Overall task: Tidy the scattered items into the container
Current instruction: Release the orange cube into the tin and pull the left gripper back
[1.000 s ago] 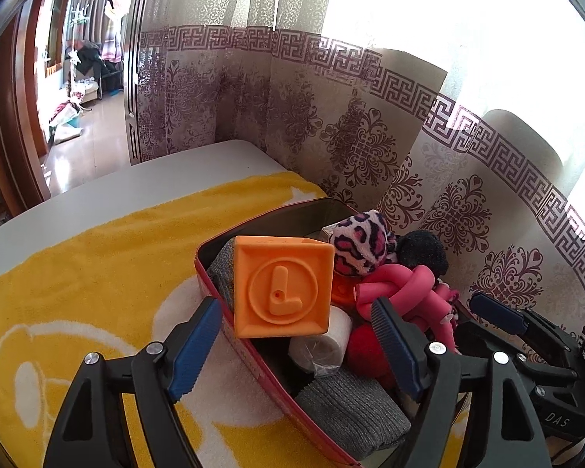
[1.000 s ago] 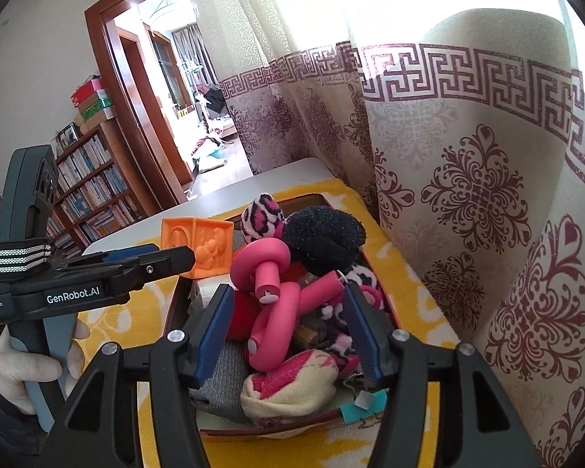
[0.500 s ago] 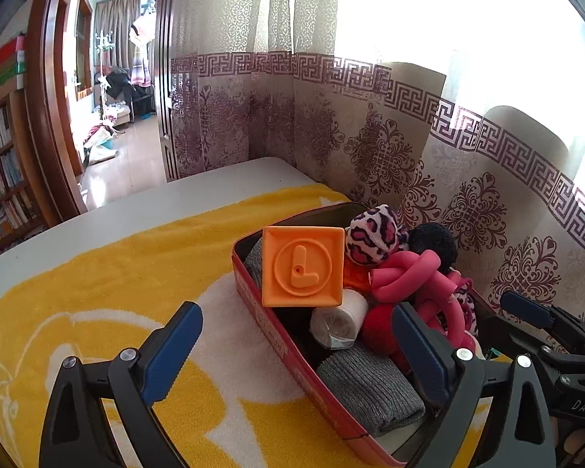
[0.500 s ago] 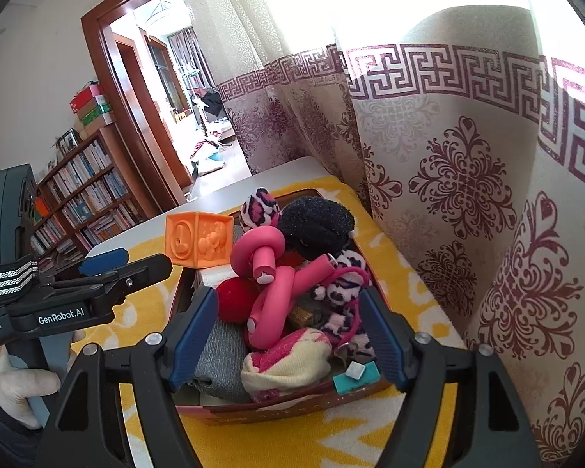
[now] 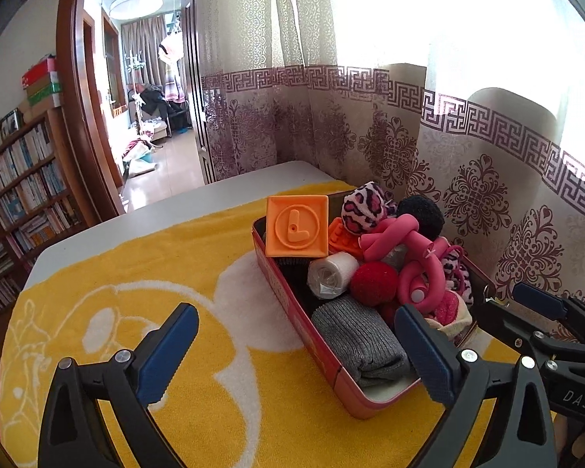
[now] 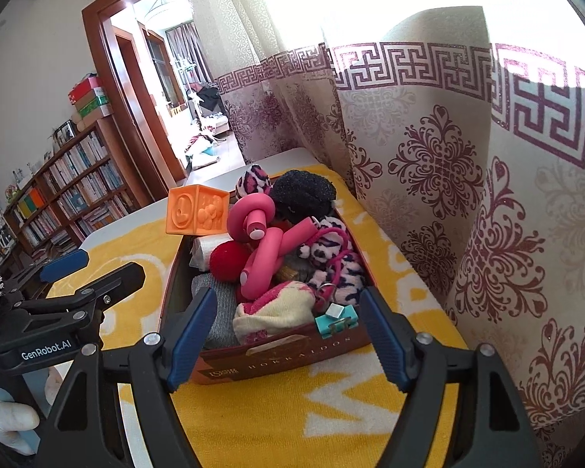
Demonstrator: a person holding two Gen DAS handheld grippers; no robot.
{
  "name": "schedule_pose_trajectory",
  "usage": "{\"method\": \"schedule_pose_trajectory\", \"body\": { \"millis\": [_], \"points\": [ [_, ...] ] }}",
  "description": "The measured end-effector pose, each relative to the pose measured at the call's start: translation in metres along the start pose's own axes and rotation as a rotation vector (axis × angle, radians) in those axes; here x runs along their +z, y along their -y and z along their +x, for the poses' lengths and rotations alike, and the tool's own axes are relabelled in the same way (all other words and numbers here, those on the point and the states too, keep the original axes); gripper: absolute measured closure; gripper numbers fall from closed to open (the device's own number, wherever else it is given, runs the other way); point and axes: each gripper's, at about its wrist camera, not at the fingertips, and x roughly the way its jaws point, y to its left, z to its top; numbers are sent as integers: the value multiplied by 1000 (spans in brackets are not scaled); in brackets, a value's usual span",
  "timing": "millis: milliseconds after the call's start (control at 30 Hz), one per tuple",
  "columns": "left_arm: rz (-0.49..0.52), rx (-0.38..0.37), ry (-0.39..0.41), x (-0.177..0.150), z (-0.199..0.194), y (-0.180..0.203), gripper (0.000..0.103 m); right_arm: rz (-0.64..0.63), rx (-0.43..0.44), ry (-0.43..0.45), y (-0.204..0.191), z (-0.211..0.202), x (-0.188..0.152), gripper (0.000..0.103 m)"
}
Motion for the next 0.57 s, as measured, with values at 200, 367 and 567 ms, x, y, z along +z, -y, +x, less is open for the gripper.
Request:
{"method": "schedule_pose_trajectory", "body": {
  "millis": [200,367,567],
  "points": [
    [12,40,11,-3,-11,10,1,-4,-5,12,1,-10,-4,24],
    [38,16,30,-5,-19,19,1,-1,-8,12,2,-14,-8,24],
    [76,56,63,-9,-25,23,1,-3,-17,7,1,-17,-13,23]
  ]
}}
